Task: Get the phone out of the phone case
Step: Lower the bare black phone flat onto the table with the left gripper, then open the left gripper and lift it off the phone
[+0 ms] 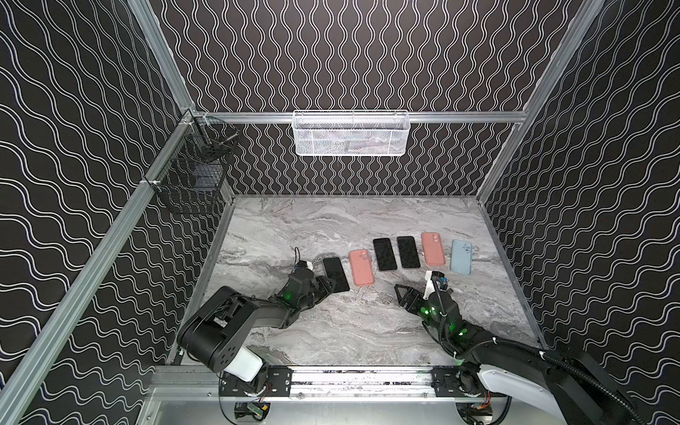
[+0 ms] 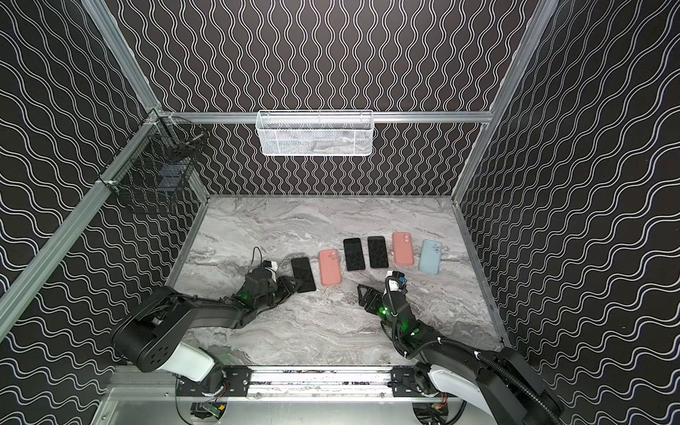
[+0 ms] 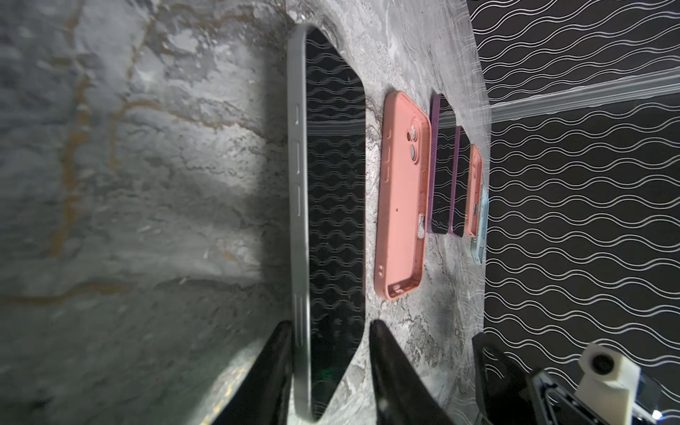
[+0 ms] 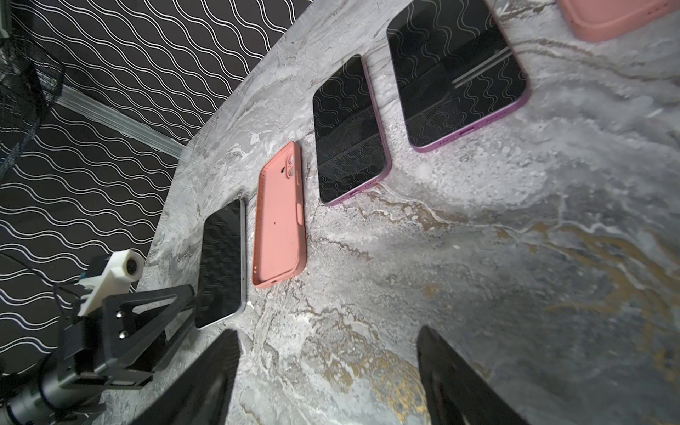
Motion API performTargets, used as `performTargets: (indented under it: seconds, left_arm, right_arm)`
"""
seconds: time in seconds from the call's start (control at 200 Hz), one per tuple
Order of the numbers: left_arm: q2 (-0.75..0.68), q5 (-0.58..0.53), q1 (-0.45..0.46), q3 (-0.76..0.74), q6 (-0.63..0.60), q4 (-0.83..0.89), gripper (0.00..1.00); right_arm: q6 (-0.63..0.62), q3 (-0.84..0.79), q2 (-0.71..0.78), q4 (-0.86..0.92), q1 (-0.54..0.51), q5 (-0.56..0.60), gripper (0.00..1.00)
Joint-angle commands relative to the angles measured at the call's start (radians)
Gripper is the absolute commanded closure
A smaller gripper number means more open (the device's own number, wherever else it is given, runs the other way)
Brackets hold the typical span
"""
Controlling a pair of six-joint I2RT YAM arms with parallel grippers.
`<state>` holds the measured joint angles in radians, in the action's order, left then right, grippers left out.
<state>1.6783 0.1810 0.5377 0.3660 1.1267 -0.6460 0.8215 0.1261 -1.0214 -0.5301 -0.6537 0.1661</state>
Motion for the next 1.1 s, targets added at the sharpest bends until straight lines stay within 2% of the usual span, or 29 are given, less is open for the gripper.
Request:
performTargets:
  seconds: [0.0,0.22,0.43,0.496,0.571,0.766,0.906,1.016,1.096]
  left_arm:
    - [-0.021,-0.006,0.001,0.006,-0.020,-0.006,0.62]
    - [-0.114,-0.021,0.001,0.041,-0.050,0.131,0.62]
    - [-0.265,-0.031,0.000,0.119,-0.100,0.348,0.58]
    - [-0.332,-0.061,0.001,0.169,-0.154,0.467,0.52]
    - [-0.408,-0.090,-0.006,0.223,-0.211,0.572,0.37]
    - [-0.523,-0.077,-0.058,0.346,-0.335,0.723,0.02]
    - [-0.572,-0.023,-0.137,0.432,-0.443,0.812,0.01]
    - [-0.599,0.014,-0.202,0.495,-0.531,0.872,0.01]
    - [-0.605,0.005,-0.231,0.561,-0.599,0.945,0.01]
  right_arm:
    - [-0.016,0.020,-0.006,-0.005,0.000,-0.001,0.22]
    - [-0.024,0.038,-0.030,-0.016,0.000,-0.011,0.22]
    - [-0.058,0.057,-0.007,0.010,0.000,0.001,0.21]
    - [-0.084,0.078,0.018,0.053,0.002,0.024,0.21]
    - [-0.140,0.108,0.048,0.100,0.006,0.032,0.18]
    - [-0.273,0.220,0.085,0.234,0.047,-0.013,0.15]
    - [-0.358,0.294,0.099,0.308,0.079,-0.059,0.13]
    - [-0.432,0.349,0.107,0.366,0.129,-0.137,0.11]
    - [-0.484,0.406,0.103,0.430,0.162,-0.184,0.07]
